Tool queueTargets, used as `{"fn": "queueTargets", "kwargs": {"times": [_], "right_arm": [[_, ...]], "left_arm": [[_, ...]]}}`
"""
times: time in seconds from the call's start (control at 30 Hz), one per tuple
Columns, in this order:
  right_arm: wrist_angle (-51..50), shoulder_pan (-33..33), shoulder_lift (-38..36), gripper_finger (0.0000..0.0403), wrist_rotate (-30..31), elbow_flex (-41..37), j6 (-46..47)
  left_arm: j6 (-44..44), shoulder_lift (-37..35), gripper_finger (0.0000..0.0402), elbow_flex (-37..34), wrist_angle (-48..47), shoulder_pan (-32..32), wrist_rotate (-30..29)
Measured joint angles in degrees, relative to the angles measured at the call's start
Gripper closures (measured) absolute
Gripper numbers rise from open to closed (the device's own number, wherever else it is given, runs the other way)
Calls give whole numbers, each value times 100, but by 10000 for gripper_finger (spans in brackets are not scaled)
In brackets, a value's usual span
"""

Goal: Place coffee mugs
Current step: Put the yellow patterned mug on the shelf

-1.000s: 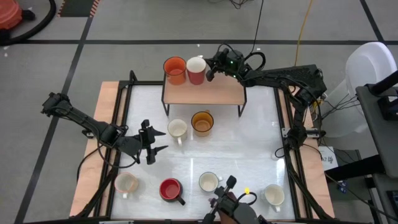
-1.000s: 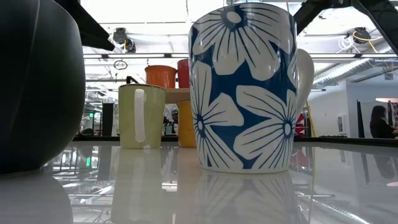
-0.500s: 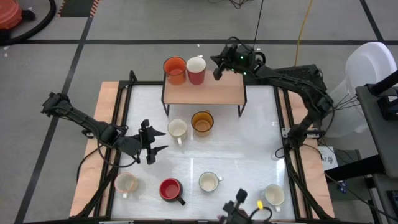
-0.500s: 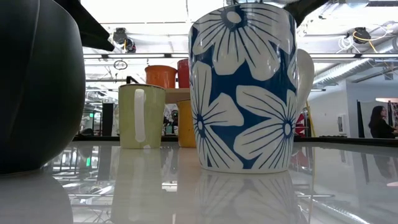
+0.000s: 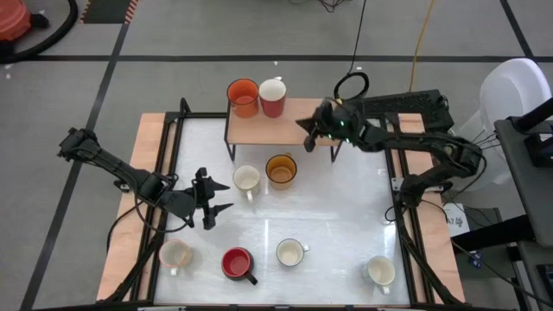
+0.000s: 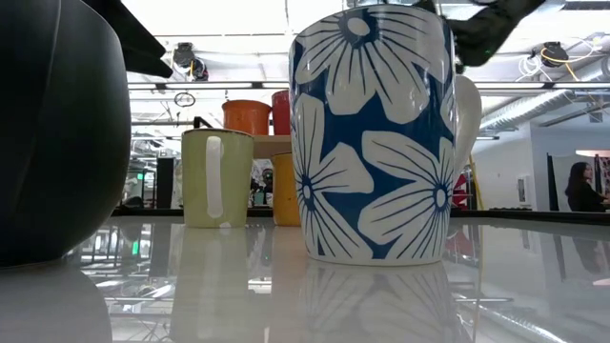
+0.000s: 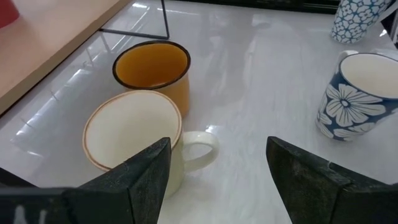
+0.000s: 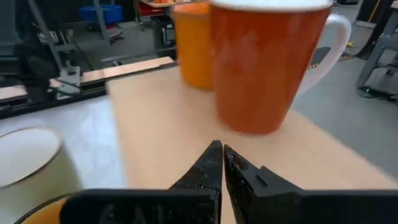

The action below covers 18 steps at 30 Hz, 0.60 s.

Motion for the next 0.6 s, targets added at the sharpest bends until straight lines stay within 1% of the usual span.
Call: {"fn": "queueTargets", "kwargs": {"times": [0.07,0.17,0.37,0.5,0.6], "right_arm": [[-88,215,-255,403,324,-205,0],[-654,557,-632,403,697,-303,-32],[-1386,1291,-1341,403,682,-303,-17],[-1821,1833,-1620,403,680,-303,-89],[-2106,2252,-1694,403,678,-303,-270]], "left_arm": [[-15,-1,133,0,2,0,0],[-18,0,133,0,2,4,0],[117,-1,133,0,2,15,-2],[272,-1,133,0,0,15,-3],[333,0,133,0,-1,15,-2]]}}
